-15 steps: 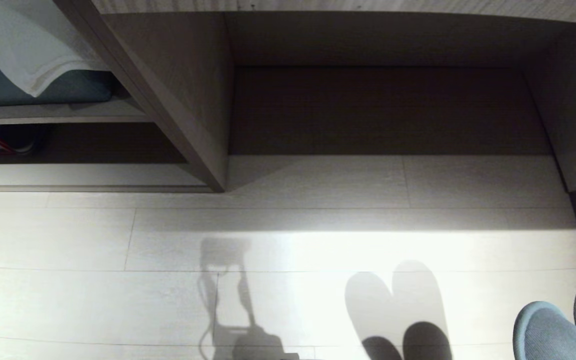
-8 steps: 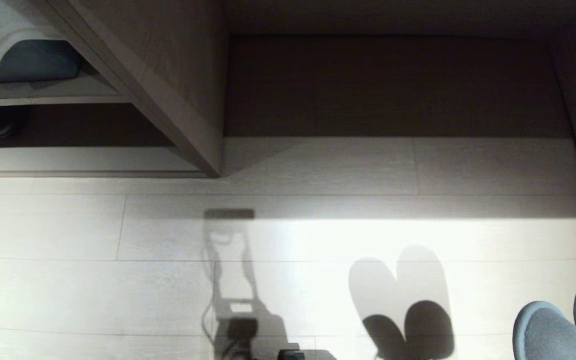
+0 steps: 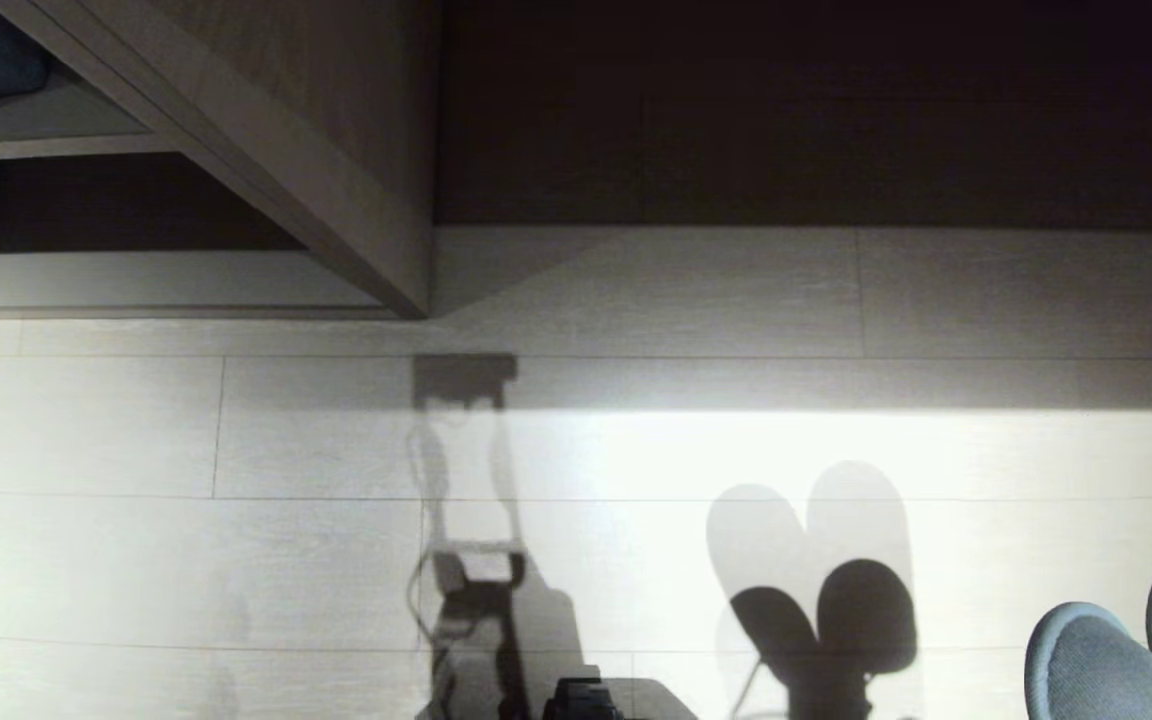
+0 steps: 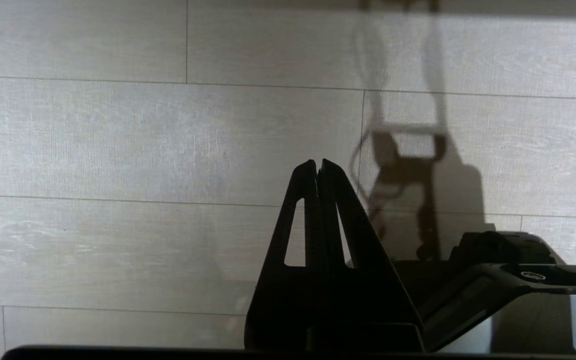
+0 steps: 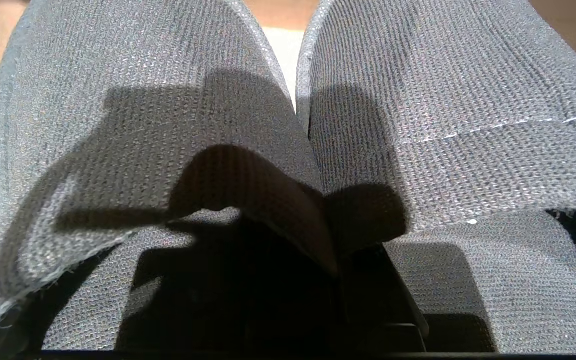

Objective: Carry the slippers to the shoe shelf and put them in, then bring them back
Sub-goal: Place the slippers on the floor

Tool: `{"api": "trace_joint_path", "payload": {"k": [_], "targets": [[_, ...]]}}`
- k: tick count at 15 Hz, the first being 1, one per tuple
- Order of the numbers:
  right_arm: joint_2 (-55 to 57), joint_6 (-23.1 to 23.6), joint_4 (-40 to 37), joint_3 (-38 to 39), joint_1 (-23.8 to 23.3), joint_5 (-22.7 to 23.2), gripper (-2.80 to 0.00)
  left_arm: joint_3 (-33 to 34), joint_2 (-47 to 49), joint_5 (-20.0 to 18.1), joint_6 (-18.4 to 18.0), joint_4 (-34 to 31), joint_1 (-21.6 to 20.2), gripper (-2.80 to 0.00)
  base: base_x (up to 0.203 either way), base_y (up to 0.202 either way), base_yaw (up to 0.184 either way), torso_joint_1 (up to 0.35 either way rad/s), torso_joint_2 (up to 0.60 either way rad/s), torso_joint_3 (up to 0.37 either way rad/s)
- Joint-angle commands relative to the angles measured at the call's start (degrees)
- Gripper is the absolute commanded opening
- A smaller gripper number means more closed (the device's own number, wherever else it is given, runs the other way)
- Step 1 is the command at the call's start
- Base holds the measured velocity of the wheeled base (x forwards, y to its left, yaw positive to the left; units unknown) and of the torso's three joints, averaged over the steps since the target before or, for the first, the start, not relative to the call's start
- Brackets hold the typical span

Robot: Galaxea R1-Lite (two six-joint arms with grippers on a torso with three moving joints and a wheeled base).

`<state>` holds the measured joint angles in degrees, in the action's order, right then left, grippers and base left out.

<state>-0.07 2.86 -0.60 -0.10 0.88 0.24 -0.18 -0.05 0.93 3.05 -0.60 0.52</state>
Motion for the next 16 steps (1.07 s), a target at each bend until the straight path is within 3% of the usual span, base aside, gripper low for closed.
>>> {"api": "trace_joint_path", "payload": {"k": [1, 16], "targets": [[0.1, 0.0, 0.0, 0.0, 0.0, 0.0, -2.80, 0.0, 0.0, 0.0, 0.0, 0.0, 0.0, -2.80, 0.000, 0.000, 0.000, 0.006, 0.00, -0.193], [0.1, 0.0, 0.0, 0.0, 0.0, 0.0, -2.80, -0.1, 0.0, 0.0, 0.0, -0.1, 0.0, -2.80, 0.000, 0.000, 0.000, 0.002, 0.00, -0.197]]}}
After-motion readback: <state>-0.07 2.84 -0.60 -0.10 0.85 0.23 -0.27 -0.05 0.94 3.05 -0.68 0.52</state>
